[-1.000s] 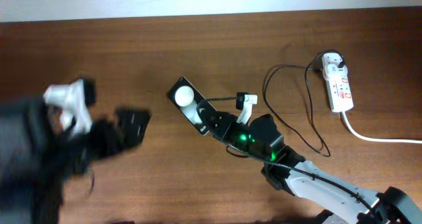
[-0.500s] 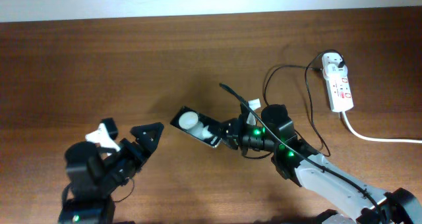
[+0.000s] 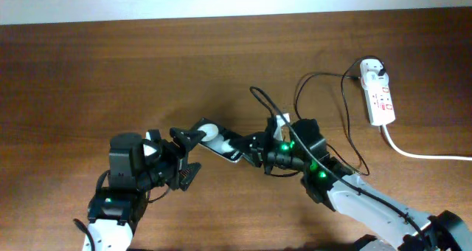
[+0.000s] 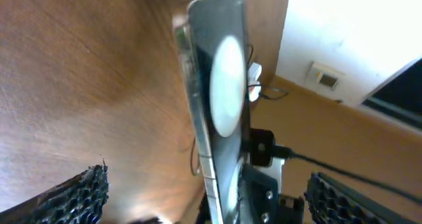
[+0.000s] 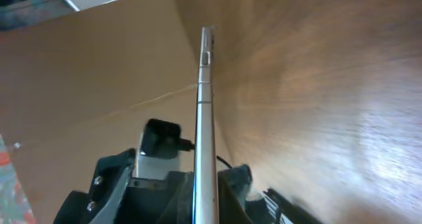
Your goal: Plug charger to phone and switch on socket
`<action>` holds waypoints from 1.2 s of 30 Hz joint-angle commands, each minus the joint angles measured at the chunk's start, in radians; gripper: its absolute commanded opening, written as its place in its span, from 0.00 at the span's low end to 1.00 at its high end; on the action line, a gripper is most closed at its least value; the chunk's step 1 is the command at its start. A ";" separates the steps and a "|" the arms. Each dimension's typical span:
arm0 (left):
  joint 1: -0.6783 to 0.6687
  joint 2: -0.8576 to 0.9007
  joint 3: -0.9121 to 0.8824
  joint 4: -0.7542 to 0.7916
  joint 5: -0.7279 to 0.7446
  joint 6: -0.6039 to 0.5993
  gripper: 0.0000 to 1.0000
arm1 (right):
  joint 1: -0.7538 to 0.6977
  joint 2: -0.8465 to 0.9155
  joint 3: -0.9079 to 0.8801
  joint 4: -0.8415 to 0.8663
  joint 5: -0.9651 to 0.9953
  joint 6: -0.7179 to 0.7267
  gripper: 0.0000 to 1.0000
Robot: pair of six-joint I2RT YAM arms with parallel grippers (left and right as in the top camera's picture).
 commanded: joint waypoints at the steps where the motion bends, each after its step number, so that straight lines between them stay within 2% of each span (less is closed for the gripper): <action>1: -0.006 0.003 0.003 0.053 -0.004 -0.124 0.99 | 0.103 -0.019 0.013 0.059 0.108 -0.006 0.04; 3: -0.006 0.003 0.003 0.121 -0.008 -0.124 0.95 | 0.162 -0.019 0.013 0.077 0.129 0.006 0.04; 5: -0.006 0.003 0.003 0.121 -0.008 -0.124 0.89 | 0.188 -0.019 0.013 0.116 0.145 0.019 0.04; 6: -0.006 0.003 0.003 0.121 -0.008 -0.124 0.86 | 0.198 -0.019 0.013 0.119 0.148 0.074 0.04; 8: -0.006 0.003 0.003 0.121 -0.008 -0.123 0.66 | 0.215 -0.019 0.013 0.119 0.146 0.178 0.04; 10: -0.006 0.003 0.003 0.121 -0.007 -0.123 0.39 | 0.218 -0.019 0.013 0.117 0.148 0.181 0.04; 11: -0.006 0.003 0.003 0.121 -0.008 -0.123 0.30 | 0.218 -0.019 0.013 0.117 0.159 0.181 0.04; 14: -0.006 0.003 0.003 0.121 -0.025 -0.123 0.12 | 0.218 -0.019 0.013 0.118 0.149 0.222 0.04; 15: -0.006 0.003 0.003 0.121 -0.038 -0.123 0.07 | 0.218 -0.019 0.013 0.117 0.140 0.222 0.10; 17: -0.006 0.003 0.003 0.121 -0.071 -0.123 0.02 | 0.218 -0.019 0.013 0.114 0.115 0.222 0.15; 19: -0.006 0.003 0.003 0.121 -0.083 -0.123 0.00 | 0.218 -0.019 0.013 0.106 0.105 0.218 0.43; 21: -0.006 0.005 0.003 0.100 -0.105 -0.094 0.00 | 0.218 -0.019 0.013 -0.012 0.105 0.218 0.78; 22: -0.006 0.009 0.003 0.066 -0.106 -0.059 0.00 | 0.218 -0.019 0.013 -0.088 0.105 0.217 0.81; 23: -0.006 0.015 0.003 0.014 -0.106 0.008 0.00 | 0.217 -0.019 0.013 -0.214 0.109 0.217 0.91; 24: -0.006 0.020 0.003 -0.027 -0.105 0.070 0.00 | 0.217 -0.019 0.013 -0.299 0.117 0.217 0.95; 26: -0.006 0.025 0.003 -0.212 -0.106 0.285 0.00 | 0.216 -0.019 0.013 -0.557 0.135 0.195 0.99; 29: -0.006 0.025 0.003 -0.342 -0.069 0.343 0.00 | 0.216 -0.019 0.013 -0.604 0.179 -0.048 0.99; 30: -0.006 0.025 0.003 -0.344 0.032 0.343 0.00 | 0.210 -0.019 0.013 -0.604 0.188 -0.098 0.99; 32: -0.006 0.025 0.003 -0.335 0.123 0.344 0.00 | 0.164 -0.019 0.013 -0.613 0.185 -0.098 0.99; 34: -0.006 0.026 0.003 -0.263 0.174 0.343 0.00 | 0.116 -0.019 0.013 -0.636 0.185 -0.098 0.99; 36: -0.006 0.073 0.004 -0.124 0.215 0.329 0.00 | 0.084 -0.017 0.012 -0.665 0.206 -0.098 0.99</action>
